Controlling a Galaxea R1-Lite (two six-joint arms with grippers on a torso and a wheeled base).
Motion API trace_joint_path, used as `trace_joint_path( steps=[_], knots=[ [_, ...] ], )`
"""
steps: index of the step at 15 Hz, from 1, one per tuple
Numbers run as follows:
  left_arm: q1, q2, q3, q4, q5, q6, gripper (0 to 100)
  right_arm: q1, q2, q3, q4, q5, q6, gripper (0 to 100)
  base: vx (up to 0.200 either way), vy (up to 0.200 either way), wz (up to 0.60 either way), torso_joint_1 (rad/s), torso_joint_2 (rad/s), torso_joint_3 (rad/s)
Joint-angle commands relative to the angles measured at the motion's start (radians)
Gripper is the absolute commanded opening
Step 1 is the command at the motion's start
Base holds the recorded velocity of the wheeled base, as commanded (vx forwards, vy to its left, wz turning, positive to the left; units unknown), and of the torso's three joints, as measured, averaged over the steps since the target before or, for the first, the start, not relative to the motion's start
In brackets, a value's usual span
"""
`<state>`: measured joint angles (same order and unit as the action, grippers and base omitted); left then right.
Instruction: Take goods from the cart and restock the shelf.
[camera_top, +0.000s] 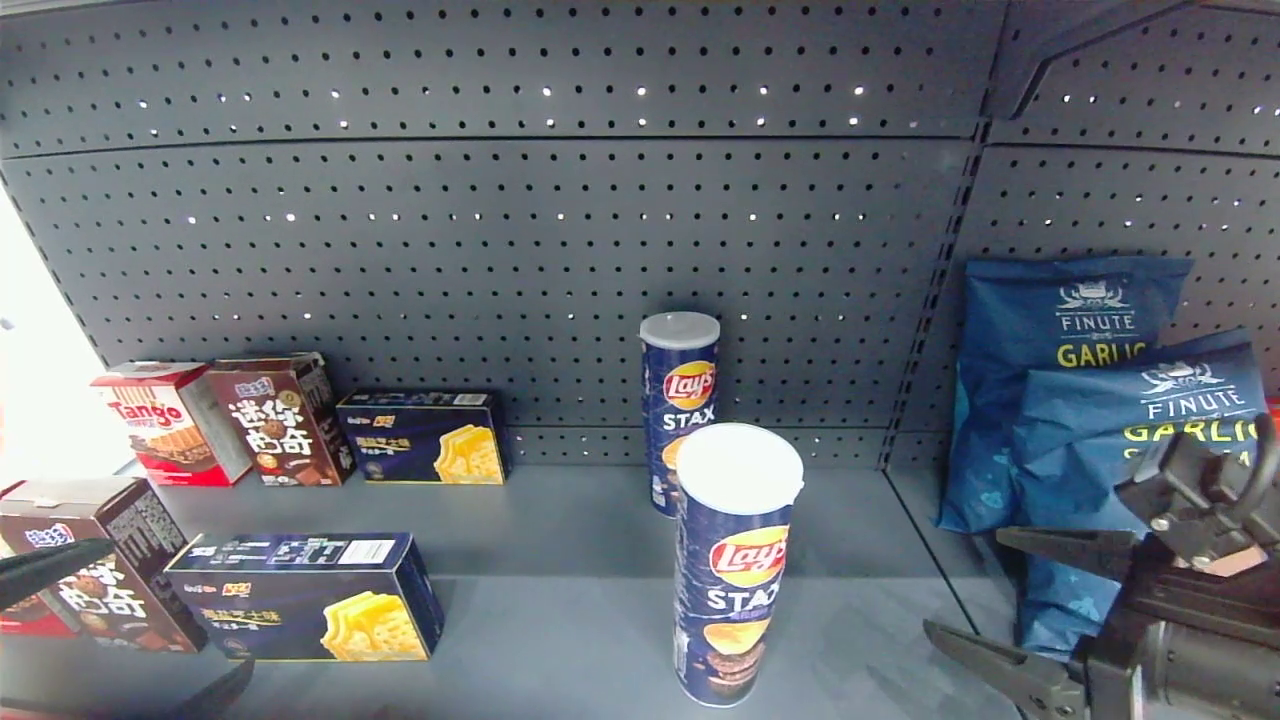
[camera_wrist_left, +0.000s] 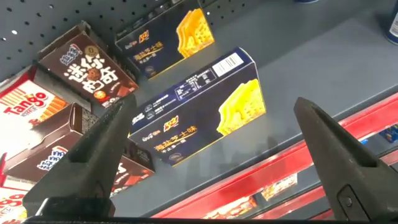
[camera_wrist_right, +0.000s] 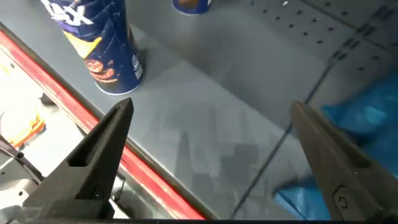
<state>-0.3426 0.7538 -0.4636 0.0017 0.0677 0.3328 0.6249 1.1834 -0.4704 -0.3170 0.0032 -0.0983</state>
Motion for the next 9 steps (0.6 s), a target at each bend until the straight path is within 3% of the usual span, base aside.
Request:
trace_joint_path(
  steps=[1,9],
  knots=[
    [0.002,0.015,-0.001,0.0,0.001,0.0,100,0.004,0.108,-0.042,-0.001,-0.003,-0.001,100,0.0,0.0,0.0,0.0,0.0,0.0],
    [0.005,0.03,-0.006,0.0,0.001,-0.001,100,0.038,0.265,-0.086,-0.008,-0.035,-0.001,100,0.0,0.0,0.0,0.0,0.0,0.0]
  ],
)
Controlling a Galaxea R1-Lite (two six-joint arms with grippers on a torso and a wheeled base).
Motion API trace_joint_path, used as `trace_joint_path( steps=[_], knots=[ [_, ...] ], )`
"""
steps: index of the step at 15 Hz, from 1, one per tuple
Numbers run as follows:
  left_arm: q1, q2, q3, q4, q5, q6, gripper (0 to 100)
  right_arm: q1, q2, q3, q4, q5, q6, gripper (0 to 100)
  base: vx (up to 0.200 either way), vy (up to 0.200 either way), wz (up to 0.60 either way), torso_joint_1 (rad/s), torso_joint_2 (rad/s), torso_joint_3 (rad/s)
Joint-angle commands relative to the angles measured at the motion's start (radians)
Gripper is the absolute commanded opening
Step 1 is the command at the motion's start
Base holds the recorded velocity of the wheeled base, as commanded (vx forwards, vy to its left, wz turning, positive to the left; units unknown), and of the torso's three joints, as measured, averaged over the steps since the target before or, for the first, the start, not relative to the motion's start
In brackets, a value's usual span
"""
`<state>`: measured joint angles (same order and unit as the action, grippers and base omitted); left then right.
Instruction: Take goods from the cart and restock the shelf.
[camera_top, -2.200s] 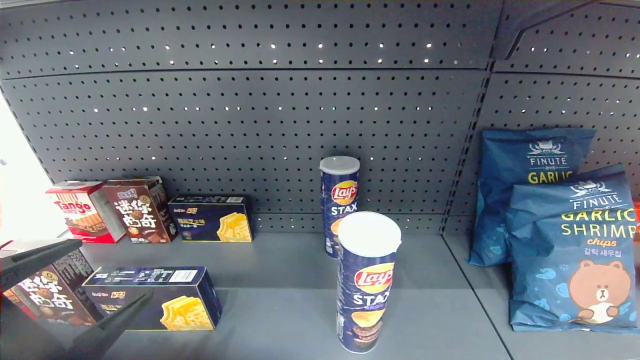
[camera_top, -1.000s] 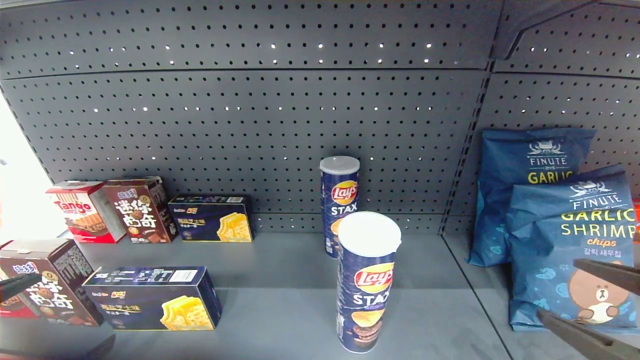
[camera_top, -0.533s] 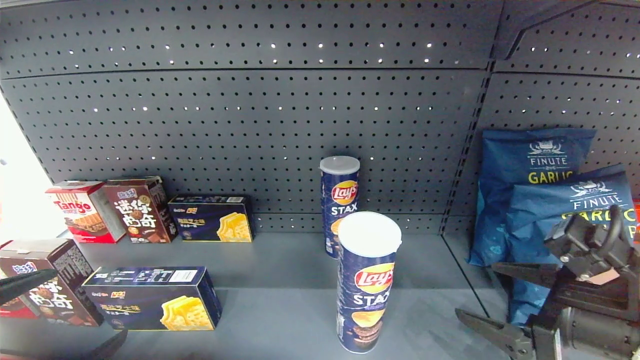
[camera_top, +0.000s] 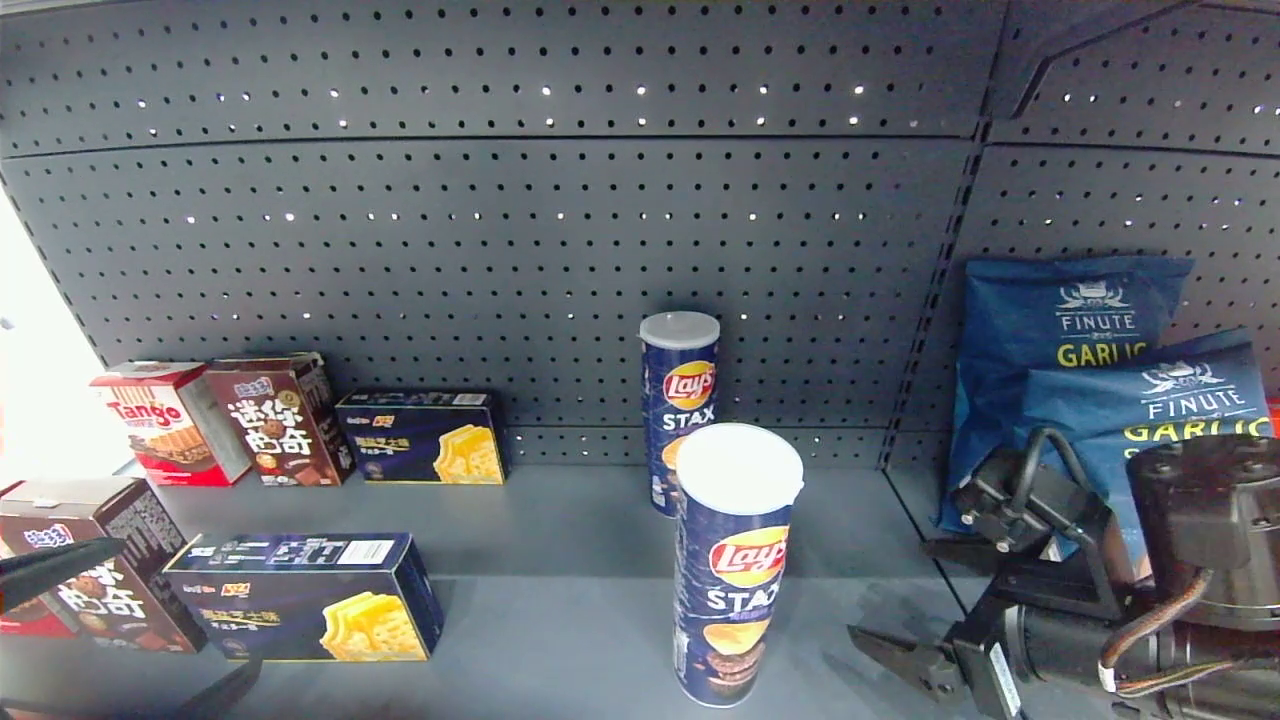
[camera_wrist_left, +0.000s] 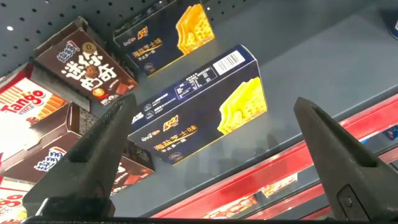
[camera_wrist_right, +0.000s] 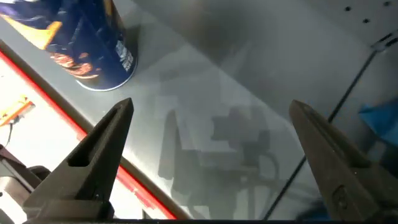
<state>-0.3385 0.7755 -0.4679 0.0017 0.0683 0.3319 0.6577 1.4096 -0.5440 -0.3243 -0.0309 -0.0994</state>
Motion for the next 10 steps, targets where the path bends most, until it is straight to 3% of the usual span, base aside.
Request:
trace_joint_path(
  steps=[1,4,10],
  knots=[
    [0.003,0.01,-0.009,0.0,0.001,-0.002,100,0.014,0.055,-0.02,-0.001,-0.012,0.0,100,0.0,0.0,0.0,0.0,0.0,0.0],
    [0.004,0.011,-0.017,0.0,0.002,-0.047,100,0.063,0.1,-0.054,-0.001,-0.02,0.0,100,0.0,0.0,0.0,0.0,0.0,0.0],
    [0.004,0.011,-0.015,0.0,0.001,-0.074,100,0.089,0.173,-0.105,-0.029,-0.027,0.001,100,0.0,0.0,0.0,0.0,0.0,0.0]
  ],
)
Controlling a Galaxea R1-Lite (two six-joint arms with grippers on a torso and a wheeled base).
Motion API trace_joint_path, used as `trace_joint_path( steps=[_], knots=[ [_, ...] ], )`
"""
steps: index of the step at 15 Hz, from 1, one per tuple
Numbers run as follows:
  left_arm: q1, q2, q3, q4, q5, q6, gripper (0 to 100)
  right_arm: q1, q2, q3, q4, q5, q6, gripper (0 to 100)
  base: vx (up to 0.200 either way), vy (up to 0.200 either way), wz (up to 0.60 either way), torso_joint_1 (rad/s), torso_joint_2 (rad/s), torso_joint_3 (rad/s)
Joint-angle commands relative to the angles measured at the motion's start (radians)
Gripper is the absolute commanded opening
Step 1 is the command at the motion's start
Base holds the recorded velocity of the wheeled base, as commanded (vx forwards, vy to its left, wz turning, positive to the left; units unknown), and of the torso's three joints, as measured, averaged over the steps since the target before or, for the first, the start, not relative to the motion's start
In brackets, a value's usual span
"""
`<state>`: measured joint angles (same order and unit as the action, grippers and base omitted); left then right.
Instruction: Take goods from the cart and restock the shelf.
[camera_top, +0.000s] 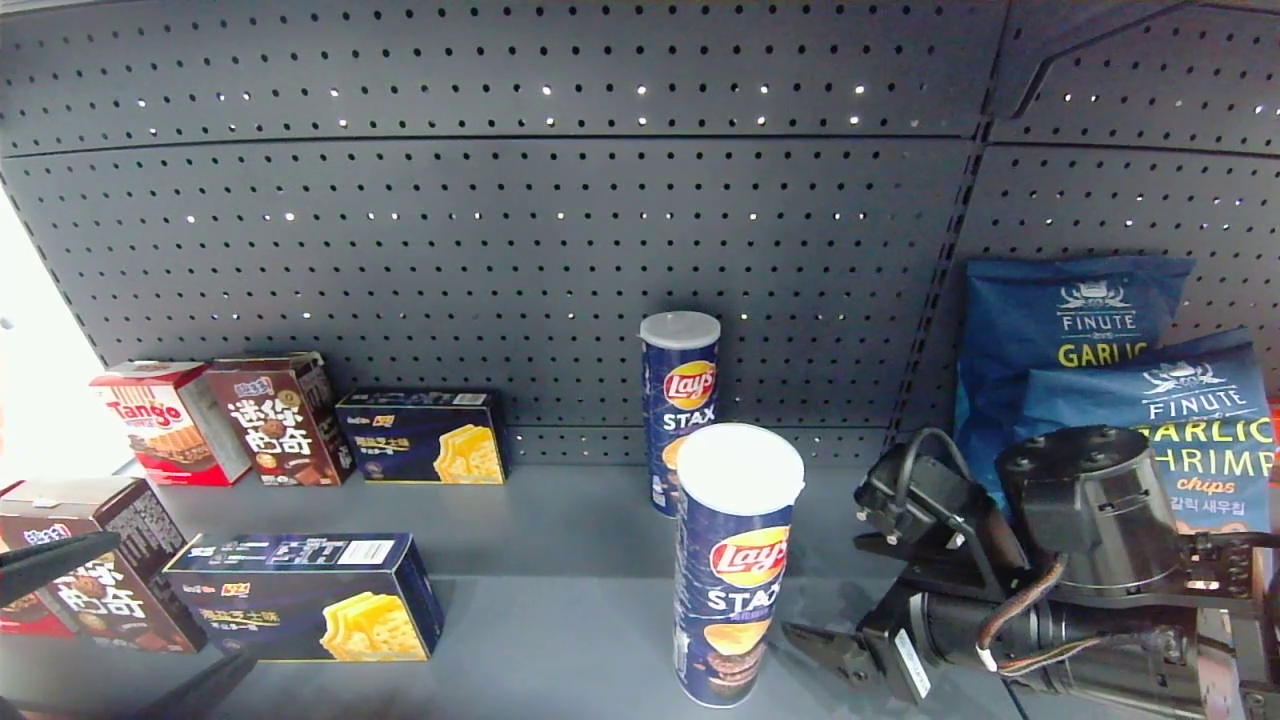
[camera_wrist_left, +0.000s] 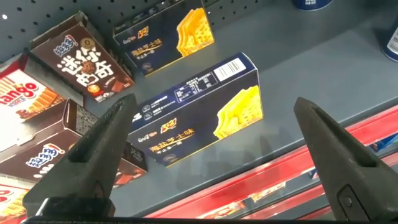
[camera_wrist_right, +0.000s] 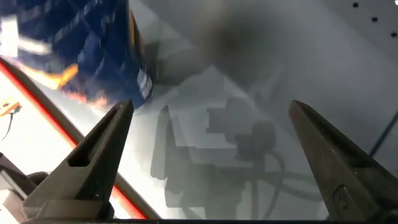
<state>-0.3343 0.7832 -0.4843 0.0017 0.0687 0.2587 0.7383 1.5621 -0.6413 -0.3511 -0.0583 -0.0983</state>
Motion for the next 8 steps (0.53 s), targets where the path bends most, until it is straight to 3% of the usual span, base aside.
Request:
trace_joint_path(
  steps=[1,8],
  knots=[
    [-0.002,0.004,0.001,0.0,0.0,-0.001,100,0.012,0.021,-0.005,-0.002,0.0,0.0,100,0.0,0.0,0.0,0.0,0.0,0.0],
    [0.0,0.014,0.003,0.0,0.0,-0.003,100,0.038,0.047,-0.009,-0.003,0.002,0.0,100,0.0,0.0,0.0,0.0,0.0,0.0]
  ],
)
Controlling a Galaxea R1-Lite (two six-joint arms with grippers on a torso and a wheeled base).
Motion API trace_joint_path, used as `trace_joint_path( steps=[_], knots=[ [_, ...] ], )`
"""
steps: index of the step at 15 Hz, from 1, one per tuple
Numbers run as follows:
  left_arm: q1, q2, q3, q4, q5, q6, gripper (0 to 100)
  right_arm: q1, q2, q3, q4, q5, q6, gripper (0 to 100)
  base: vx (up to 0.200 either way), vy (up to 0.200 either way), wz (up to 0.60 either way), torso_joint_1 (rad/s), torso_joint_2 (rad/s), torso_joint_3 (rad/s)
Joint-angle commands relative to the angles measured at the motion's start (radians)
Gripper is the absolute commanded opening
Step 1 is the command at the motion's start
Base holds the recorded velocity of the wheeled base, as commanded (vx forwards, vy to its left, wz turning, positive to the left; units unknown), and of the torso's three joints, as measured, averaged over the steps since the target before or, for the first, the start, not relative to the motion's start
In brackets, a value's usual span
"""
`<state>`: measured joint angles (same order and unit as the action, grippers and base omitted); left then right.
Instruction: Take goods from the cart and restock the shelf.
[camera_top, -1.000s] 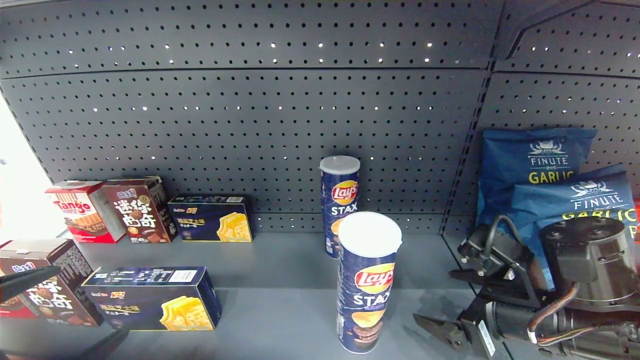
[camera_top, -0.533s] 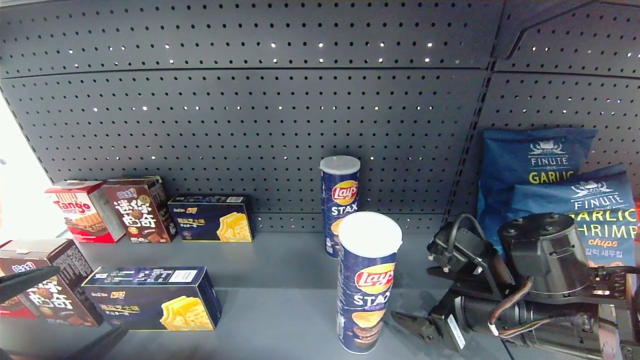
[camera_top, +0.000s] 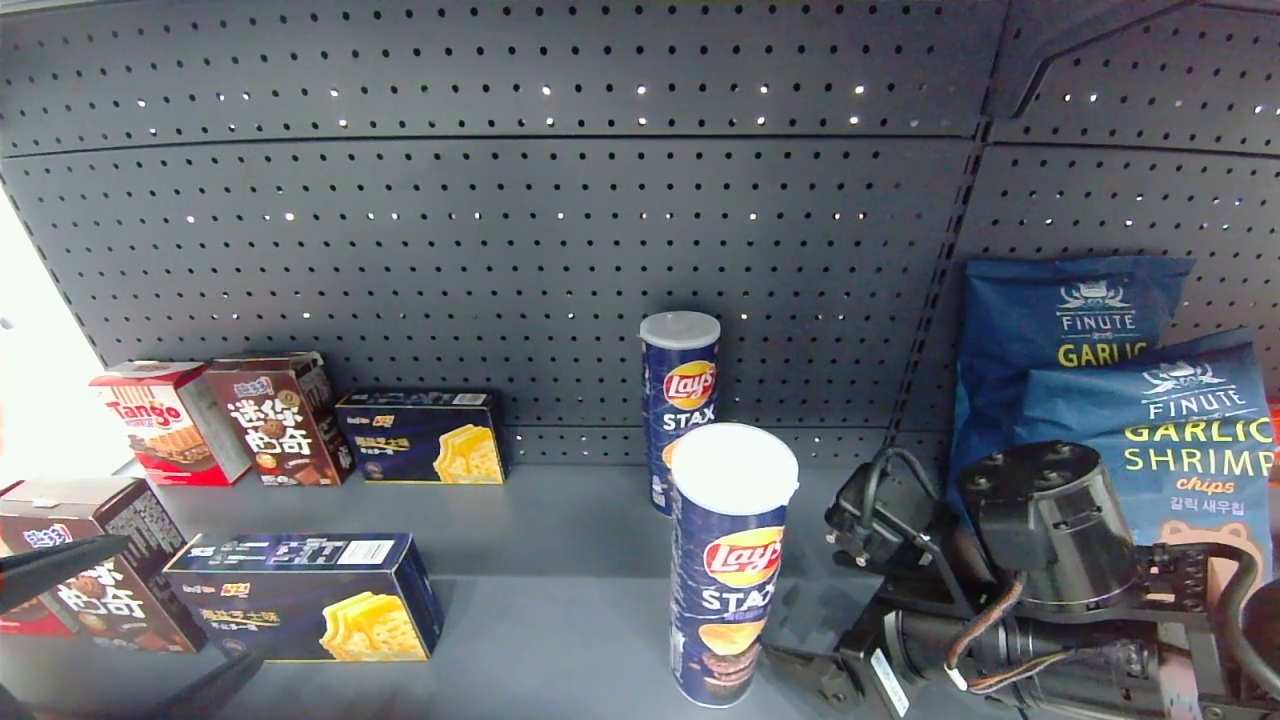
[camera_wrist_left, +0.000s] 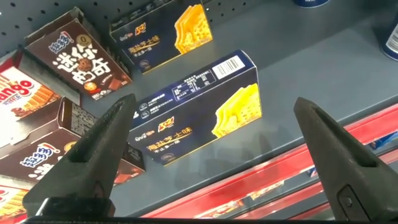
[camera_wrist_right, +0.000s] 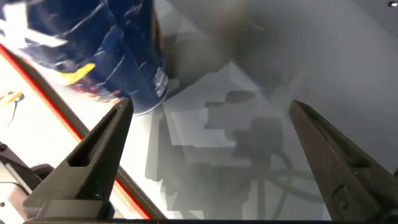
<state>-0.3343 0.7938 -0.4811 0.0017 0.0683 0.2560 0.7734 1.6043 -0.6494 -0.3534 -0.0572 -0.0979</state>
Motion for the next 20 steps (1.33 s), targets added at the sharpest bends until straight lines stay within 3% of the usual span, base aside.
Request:
trace_joint_path(
  steps=[1,11,20],
  knots=[
    [0.0,0.005,0.001,0.0,0.001,-0.001,100,0.003,0.008,-0.003,-0.006,0.0,0.0,100,0.0,0.0,0.0,0.0,0.0,0.0],
    [0.0,0.005,0.01,0.0,0.001,-0.023,100,0.05,0.023,-0.015,-0.016,0.0,0.003,100,0.0,0.0,0.0,0.0,0.0,0.0],
    [0.0,0.004,0.01,0.0,0.001,-0.041,100,0.009,0.016,-0.015,-0.015,-0.007,0.003,100,0.0,0.0,0.0,0.0,0.0,0.0]
  ],
)
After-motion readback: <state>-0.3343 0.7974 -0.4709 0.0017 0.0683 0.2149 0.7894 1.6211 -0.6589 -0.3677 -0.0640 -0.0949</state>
